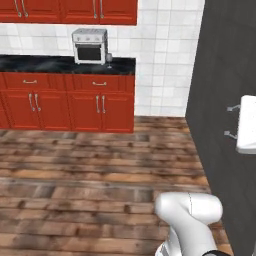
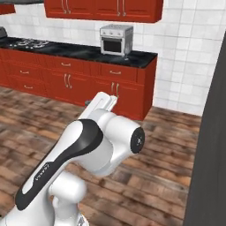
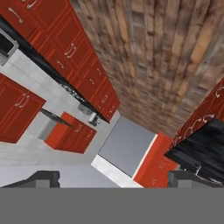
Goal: Retrieve the wine glasses from the counter and place one next to each plate.
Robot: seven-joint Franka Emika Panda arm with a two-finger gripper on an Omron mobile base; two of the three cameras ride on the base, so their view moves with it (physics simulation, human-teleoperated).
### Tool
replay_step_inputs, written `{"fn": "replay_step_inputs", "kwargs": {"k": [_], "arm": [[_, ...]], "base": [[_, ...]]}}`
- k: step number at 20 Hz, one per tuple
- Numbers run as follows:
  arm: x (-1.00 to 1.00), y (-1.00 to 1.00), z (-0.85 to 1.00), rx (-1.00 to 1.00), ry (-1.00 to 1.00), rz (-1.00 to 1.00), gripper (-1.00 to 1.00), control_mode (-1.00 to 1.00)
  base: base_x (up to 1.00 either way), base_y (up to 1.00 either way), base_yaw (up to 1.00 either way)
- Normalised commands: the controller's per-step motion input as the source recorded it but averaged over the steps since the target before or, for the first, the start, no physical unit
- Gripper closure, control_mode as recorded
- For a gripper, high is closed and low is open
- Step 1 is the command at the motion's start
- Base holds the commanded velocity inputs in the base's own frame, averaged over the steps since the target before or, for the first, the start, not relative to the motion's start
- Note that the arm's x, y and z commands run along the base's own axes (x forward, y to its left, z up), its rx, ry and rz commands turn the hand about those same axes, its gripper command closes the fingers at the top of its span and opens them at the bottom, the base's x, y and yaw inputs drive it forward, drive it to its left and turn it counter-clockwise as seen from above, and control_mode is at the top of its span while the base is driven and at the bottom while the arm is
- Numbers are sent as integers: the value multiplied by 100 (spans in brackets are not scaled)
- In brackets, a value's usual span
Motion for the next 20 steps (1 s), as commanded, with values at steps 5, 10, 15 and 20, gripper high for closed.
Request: {"fn": "replay_step_inputs", "kwargs": {"k": [5, 10, 15, 20], "arm": [[0, 0, 0, 0, 0, 0, -100, 100], [0, 0, 0, 0, 0, 0, -100, 100], [0, 0, 0, 0, 0, 0, -100, 100], [0, 0, 0, 0, 0, 0, -100, 100]], "base": [[100, 11, 0], [100, 25, 0], [100, 36, 0], [100, 53, 0]]}}
